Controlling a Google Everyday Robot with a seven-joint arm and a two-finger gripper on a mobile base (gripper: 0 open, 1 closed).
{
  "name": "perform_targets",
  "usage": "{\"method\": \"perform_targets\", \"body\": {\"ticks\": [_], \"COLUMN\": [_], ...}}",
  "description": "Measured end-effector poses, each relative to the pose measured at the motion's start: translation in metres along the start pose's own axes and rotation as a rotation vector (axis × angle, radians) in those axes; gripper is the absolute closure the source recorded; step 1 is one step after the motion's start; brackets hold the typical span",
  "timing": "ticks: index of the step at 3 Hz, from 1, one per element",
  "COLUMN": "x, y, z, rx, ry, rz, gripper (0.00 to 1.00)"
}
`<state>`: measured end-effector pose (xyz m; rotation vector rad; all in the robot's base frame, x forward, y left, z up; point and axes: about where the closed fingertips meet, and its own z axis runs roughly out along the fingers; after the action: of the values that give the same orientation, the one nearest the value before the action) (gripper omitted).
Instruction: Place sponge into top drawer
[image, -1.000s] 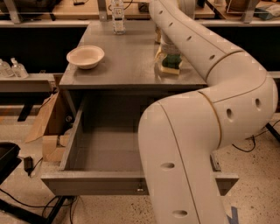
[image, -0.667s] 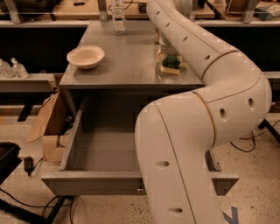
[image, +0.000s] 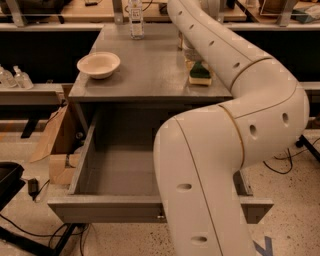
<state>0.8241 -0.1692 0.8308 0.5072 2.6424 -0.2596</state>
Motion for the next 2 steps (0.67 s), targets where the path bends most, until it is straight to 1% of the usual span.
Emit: {"method": "perform_targets", "body": {"ticks": [1,2], "x": [0.000,0.000], "y": [0.000,-0.005], "z": [0.000,-0.017], "rx": [0.000,-0.055], "ry": [0.000,0.006], "rz": [0.000,0.001], "gripper": [1.00,1.00]}}
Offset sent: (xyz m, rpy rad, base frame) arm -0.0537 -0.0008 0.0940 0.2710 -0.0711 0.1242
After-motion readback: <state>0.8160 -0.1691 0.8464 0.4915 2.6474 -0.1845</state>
